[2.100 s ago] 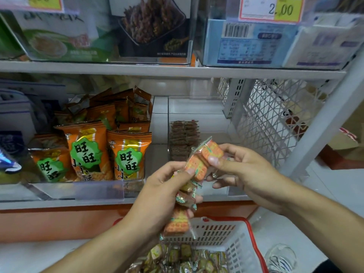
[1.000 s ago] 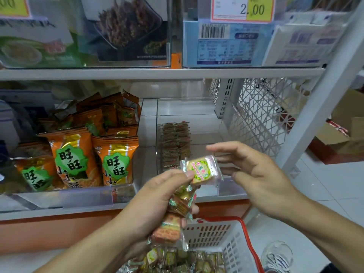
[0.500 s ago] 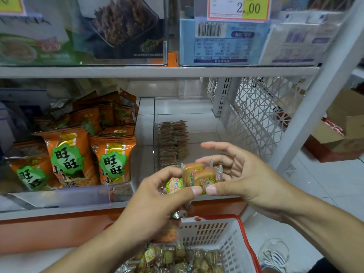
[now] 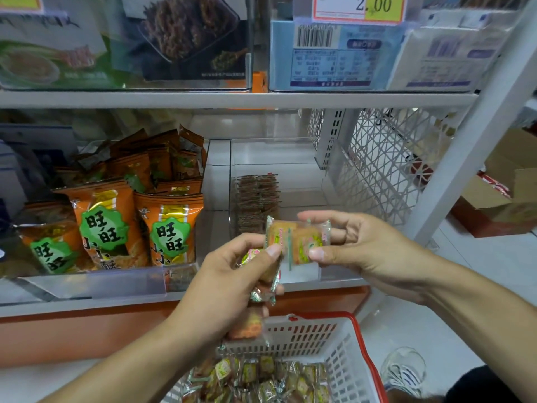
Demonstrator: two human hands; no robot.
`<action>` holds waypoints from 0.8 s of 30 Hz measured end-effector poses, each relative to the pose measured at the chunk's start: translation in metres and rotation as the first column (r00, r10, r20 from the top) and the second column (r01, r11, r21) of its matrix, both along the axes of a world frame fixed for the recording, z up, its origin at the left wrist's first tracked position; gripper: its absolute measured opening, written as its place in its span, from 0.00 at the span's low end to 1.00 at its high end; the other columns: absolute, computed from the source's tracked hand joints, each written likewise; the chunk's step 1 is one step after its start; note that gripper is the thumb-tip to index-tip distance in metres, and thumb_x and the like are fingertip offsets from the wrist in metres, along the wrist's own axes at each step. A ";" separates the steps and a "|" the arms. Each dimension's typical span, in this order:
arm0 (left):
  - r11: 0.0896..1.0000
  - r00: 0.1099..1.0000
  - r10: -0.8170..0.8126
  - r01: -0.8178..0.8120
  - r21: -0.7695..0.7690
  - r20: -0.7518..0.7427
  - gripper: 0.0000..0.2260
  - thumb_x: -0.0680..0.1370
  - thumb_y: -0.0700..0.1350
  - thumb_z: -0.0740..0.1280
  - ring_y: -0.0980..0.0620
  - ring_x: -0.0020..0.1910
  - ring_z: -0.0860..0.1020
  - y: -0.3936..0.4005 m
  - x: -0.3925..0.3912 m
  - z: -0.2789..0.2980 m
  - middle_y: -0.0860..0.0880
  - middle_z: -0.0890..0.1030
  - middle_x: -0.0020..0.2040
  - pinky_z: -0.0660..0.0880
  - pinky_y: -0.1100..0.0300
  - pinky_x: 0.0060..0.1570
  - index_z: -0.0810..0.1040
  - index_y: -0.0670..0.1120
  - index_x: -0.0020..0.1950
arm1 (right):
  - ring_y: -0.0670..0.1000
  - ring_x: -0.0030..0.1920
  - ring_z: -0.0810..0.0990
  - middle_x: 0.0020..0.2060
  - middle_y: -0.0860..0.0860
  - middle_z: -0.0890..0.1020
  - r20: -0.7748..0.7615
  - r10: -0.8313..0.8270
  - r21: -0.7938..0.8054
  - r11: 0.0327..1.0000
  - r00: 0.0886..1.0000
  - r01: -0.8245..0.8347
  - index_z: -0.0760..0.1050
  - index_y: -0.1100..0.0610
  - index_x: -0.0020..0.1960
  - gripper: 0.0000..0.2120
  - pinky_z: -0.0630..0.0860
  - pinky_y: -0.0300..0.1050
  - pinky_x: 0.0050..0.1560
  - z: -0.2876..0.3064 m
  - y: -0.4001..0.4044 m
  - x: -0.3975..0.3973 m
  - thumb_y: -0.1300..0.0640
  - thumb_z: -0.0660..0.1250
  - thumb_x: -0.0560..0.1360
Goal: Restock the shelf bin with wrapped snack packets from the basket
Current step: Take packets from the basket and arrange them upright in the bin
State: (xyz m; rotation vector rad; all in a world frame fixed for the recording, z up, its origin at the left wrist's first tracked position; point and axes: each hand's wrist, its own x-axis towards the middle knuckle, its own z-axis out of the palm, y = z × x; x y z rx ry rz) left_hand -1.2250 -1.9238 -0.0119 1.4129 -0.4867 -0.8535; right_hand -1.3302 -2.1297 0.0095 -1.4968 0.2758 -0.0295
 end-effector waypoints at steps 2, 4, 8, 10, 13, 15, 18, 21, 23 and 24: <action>0.998 0.998 -0.059 0.058 0.030 0.020 0.17 0.69 0.63 0.72 0.49 0.35 0.83 -0.001 -0.001 -0.001 0.42 0.83 0.38 0.77 0.58 0.29 0.84 0.55 0.53 | 0.51 0.56 0.83 0.56 0.55 0.86 -0.039 0.098 -0.064 0.993 0.994 -0.101 0.80 0.53 0.65 0.26 0.80 0.44 0.55 -0.002 0.001 0.002 0.61 0.78 0.67; 0.997 0.998 -0.061 0.061 0.040 0.003 0.18 0.70 0.63 0.71 0.47 0.37 0.84 -0.002 -0.002 -0.002 0.44 0.83 0.38 0.77 0.58 0.29 0.84 0.56 0.55 | 0.50 0.53 0.83 0.54 0.55 0.86 -0.045 0.122 -0.083 0.989 0.992 -0.125 0.82 0.52 0.61 0.23 0.79 0.44 0.51 -0.002 0.001 0.007 0.60 0.79 0.67; 0.997 0.995 0.071 -0.070 0.008 -0.076 0.10 0.79 0.51 0.70 0.43 0.39 0.85 -0.004 -0.002 -0.009 0.38 0.84 0.49 0.77 0.56 0.29 0.82 0.62 0.59 | 0.59 0.53 0.83 0.54 0.60 0.85 -0.006 -0.143 -0.080 0.987 0.990 0.142 0.81 0.58 0.58 0.21 0.80 0.48 0.57 -0.002 -0.014 0.027 0.64 0.80 0.67; 0.991 0.984 0.135 -0.133 0.023 -0.113 0.15 0.82 0.45 0.68 0.42 0.37 0.85 -0.005 -0.001 -0.014 0.36 0.84 0.53 0.77 0.56 0.28 0.78 0.64 0.63 | 0.53 0.50 0.84 0.49 0.54 0.86 0.027 -0.261 -0.520 0.820 0.965 0.237 0.81 0.56 0.56 0.18 0.81 0.37 0.48 -0.006 -0.022 0.043 0.63 0.79 0.68; 0.987 0.976 0.161 -0.159 0.025 -0.145 0.23 0.82 0.43 0.67 0.40 0.36 0.85 -0.008 -0.001 -0.016 0.37 0.82 0.58 0.77 0.55 0.26 0.69 0.65 0.71 | 0.52 0.52 0.83 0.51 0.51 0.85 -0.119 -0.234 -0.866 0.500 0.965 0.014 0.81 0.55 0.55 0.15 0.77 0.39 0.49 -0.024 -0.025 0.070 0.59 0.77 0.70; 0.988 0.980 0.157 -0.154 0.032 -0.124 0.28 0.82 0.43 0.69 0.39 0.37 0.86 -0.009 0.000 -0.016 0.38 0.84 0.56 0.77 0.55 0.26 0.64 0.67 0.74 | 0.54 0.56 0.82 0.56 0.51 0.84 -0.240 -0.235 -0.896 0.428 0.942 -0.121 0.80 0.52 0.58 0.16 0.75 0.39 0.50 -0.039 -0.023 0.089 0.57 0.76 0.71; 0.989 0.985 0.143 -0.140 0.040 -0.100 0.31 0.81 0.44 0.70 0.38 0.38 0.86 -0.009 0.001 -0.016 0.40 0.87 0.50 0.77 0.56 0.27 0.60 0.67 0.77 | 0.56 0.59 0.80 0.61 0.53 0.81 -0.228 -0.263 -0.899 0.427 0.938 -0.098 0.76 0.50 0.60 0.18 0.74 0.41 0.51 -0.056 -0.022 0.115 0.61 0.72 0.72; 0.990 0.987 0.133 -0.128 0.065 -0.088 0.31 0.81 0.46 0.71 0.39 0.37 0.86 -0.009 0.002 -0.017 0.41 0.87 0.45 0.78 0.55 0.28 0.60 0.69 0.75 | 0.58 0.58 0.79 0.60 0.56 0.80 -0.201 -0.322 -0.886 0.463 0.925 -0.032 0.71 0.53 0.61 0.20 0.73 0.43 0.48 -0.067 -0.023 0.131 0.65 0.69 0.72; 0.987 0.985 0.155 -0.150 0.056 -0.080 0.27 0.80 0.46 0.71 0.36 0.37 0.85 -0.008 0.002 -0.018 0.42 0.87 0.43 0.78 0.55 0.27 0.65 0.70 0.70 | 0.59 0.56 0.79 0.59 0.58 0.79 -0.213 -0.349 -0.869 0.494 0.913 -0.015 0.67 0.56 0.66 0.25 0.71 0.43 0.45 -0.071 -0.025 0.136 0.65 0.70 0.72; 0.982 0.980 0.187 -0.184 0.043 -0.069 0.23 0.80 0.45 0.71 0.34 0.38 0.85 -0.008 0.003 -0.019 0.43 0.87 0.43 0.78 0.55 0.27 0.68 0.68 0.67 | 0.59 0.54 0.79 0.58 0.58 0.79 -0.222 -0.350 -0.859 0.511 0.910 -0.013 0.65 0.56 0.68 0.28 0.70 0.43 0.44 -0.071 -0.026 0.138 0.65 0.70 0.72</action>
